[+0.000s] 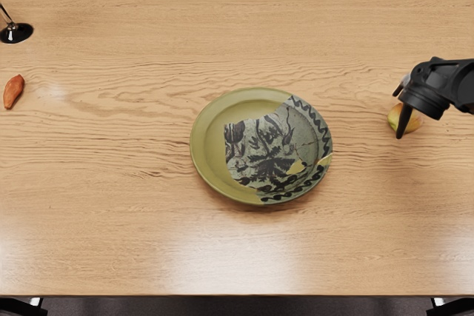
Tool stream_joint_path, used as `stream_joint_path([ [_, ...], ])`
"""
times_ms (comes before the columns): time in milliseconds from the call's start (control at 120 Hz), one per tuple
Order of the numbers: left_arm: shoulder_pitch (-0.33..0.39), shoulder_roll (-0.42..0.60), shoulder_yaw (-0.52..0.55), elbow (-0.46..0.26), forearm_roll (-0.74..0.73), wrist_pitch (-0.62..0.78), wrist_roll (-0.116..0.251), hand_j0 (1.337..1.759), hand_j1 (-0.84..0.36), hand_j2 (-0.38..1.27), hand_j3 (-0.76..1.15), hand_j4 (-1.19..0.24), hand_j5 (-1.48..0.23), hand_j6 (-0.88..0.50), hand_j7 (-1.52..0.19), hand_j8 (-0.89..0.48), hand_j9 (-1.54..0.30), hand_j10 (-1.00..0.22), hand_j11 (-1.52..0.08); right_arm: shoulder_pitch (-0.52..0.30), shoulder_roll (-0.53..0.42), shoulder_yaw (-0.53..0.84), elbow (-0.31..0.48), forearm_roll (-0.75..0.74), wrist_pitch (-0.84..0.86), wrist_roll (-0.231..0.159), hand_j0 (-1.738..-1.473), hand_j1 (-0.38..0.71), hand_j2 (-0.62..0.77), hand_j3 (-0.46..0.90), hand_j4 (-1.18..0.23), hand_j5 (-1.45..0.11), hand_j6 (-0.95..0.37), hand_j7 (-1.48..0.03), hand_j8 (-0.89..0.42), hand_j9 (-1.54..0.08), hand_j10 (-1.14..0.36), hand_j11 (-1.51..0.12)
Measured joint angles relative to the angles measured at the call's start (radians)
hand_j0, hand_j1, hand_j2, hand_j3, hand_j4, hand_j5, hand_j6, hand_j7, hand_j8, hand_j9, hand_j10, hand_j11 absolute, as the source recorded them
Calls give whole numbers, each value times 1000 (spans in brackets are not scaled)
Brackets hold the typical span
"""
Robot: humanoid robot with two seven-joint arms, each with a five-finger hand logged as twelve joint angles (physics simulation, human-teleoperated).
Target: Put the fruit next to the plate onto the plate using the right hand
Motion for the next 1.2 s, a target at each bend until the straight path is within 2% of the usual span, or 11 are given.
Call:
stream_joint_path([
  [525, 0, 0, 0, 0, 0, 0, 0, 1658, 349, 0, 0, 0, 0, 0, 0, 0, 0, 0, 0, -16, 1, -1, 0, 0, -47, 0, -1658, -49, -49, 0, -253, -326, -254, -326, -253, -326, -252, -326],
  [583, 0, 0, 0, 0, -1, 0, 0, 1658, 349, 0, 0, 0, 0, 0, 0, 0, 0, 0, 0, -16, 1, 6, 0, 2, -44, 0, -1658, 10, -58, 0, -302, -390, -303, -390, -302, -390, -301, -390],
  [617, 0, 0, 0, 0, -1, 0, 0, 1658, 349, 0, 0, 0, 0, 0, 0, 0, 0, 0, 0, -18, 0, 15, 0, 3, -42, 0, -1658, 78, -70, 0, -359, -464, -360, -464, -359, -464, -358, -464],
  [642, 0, 0, 0, 0, 0, 0, 0, 1658, 349, 0, 0, 0, 0, 0, 0, 0, 0, 0, 0, -21, 0, 23, 0, 3, -39, 0, -1658, 129, -74, 0, -407, -521, -407, -523, -344, -524, -406, -523],
  [725, 0, 0, 0, 0, 0, 0, 0, 1658, 349, 0, 0, 0, 0, 0, 0, 0, 0, 0, 0, -29, -3, 42, -1, -1, -33, -1, -1656, 204, 90, -1, -549, -655, -418, -680, -311, -666, -440, -672],
  [867, 0, 0, 0, 0, 0, 0, 0, 1658, 349, 0, 0, 0, 0, 0, 0, 0, 0, 0, 0, -33, -9, 54, -1, 0, -29, -1, -1653, 203, 290, 0, -668, -803, -509, -833, -360, -819, -466, -834],
  [958, 0, 0, 0, 0, 0, 0, 0, 1658, 349, 0, 0, 0, 0, 0, 0, 0, 0, 0, 0, -35, -14, 66, 0, 5, -26, 0, -1653, 183, 360, 0, -699, -871, -551, -887, -378, -881, -465, -894],
  [1000, 0, 0, 0, 0, 0, 0, 0, 1658, 349, 0, 0, 0, 0, 0, 0, 0, 0, 0, 0, -35, -25, 86, 0, 7, -18, 0, -1653, 167, 301, 0, -705, -898, -549, -904, -364, -902, -458, -915],
  [1150, 0, 0, 0, 0, -1, 0, 0, 1658, 349, 0, 0, 0, 0, 0, 0, 0, 0, 0, 0, -38, -110, 219, 0, 10, 36, 0, -1653, 167, 322, 0, -720, -961, -547, -945, -344, -956, -423, -958],
  [1200, 0, 0, 0, 0, 0, 0, 0, 1658, 349, 0, 0, 0, 0, 0, 0, 0, 0, 0, 0, -41, -140, 269, 0, 10, 64, 0, -1653, 156, 275, 0, -722, -975, -536, -953, -329, -969, -405, -967],
])
